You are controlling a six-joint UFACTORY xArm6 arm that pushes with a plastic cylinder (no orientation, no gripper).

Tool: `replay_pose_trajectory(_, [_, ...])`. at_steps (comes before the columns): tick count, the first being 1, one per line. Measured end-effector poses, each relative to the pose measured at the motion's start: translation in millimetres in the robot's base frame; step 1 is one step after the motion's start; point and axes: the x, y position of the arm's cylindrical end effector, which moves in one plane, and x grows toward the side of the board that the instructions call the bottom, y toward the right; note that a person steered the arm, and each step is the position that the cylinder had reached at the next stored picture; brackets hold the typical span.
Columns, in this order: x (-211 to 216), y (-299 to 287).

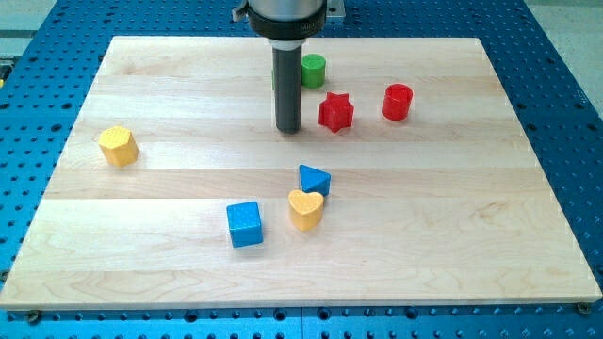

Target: Put the triangle into the cube

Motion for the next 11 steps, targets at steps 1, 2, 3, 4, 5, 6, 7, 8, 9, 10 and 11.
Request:
replay_pose_trajectory(1, [0, 62])
replay_pose_trajectory(2, [-1, 88])
replay_pose_trajectory(3, [9, 91])
replay_pose_trajectory(4, [38, 78])
replay_pose_trajectory(5, [87, 108])
replay_pose_trajectory(6, [128, 106])
replay_pose_trajectory(7, [88, 97])
replay_pose_trajectory(8, [92, 53])
replay_pose_trajectory(9, [112, 24])
replay_pose_trajectory(10, [144, -9])
replay_pose_trajectory(11, [142, -13])
